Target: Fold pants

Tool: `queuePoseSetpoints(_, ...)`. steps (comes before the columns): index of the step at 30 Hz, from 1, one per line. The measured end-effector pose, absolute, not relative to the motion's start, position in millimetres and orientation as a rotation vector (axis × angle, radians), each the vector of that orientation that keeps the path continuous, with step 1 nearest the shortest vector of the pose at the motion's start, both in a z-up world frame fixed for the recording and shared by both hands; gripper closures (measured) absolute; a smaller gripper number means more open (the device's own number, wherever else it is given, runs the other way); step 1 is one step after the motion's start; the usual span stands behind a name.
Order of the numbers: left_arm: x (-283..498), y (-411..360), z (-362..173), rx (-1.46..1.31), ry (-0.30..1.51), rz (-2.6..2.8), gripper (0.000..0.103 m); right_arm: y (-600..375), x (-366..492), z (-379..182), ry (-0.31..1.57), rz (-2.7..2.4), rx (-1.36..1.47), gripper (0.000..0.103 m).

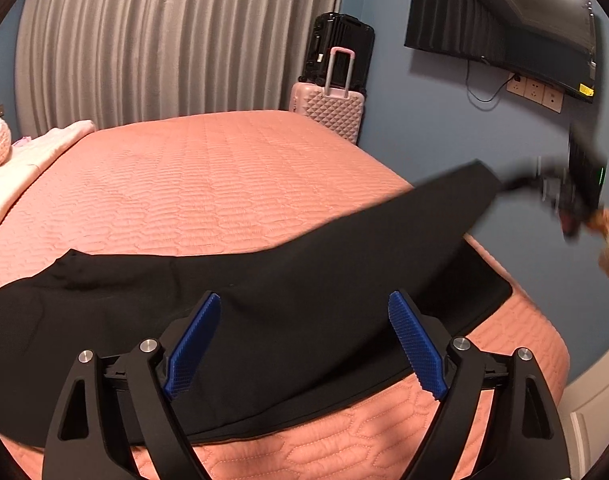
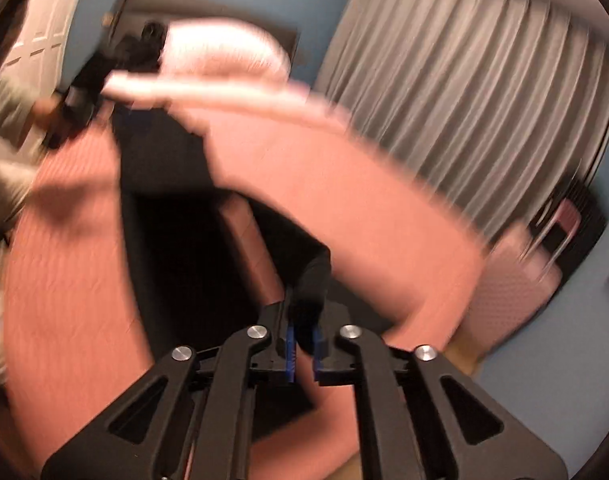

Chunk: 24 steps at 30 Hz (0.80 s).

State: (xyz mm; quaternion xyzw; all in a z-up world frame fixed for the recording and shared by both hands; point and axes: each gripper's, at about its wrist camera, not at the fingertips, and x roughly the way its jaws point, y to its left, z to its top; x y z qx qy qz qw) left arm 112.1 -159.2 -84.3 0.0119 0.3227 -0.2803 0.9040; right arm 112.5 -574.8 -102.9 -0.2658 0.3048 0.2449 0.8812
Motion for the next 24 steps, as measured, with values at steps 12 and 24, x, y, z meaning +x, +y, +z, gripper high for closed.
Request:
queuePoseSetpoints(12,136,-75,-107,0.064,0.751,-0.321,0.019,-533,103,-127,0.724,0.241,0.057,0.042)
queuePoseSetpoints(24,121,-46,-144,0.113,0.772,-0.416,0.019,-352,159,-205,0.861,0.339,0.869,0.038)
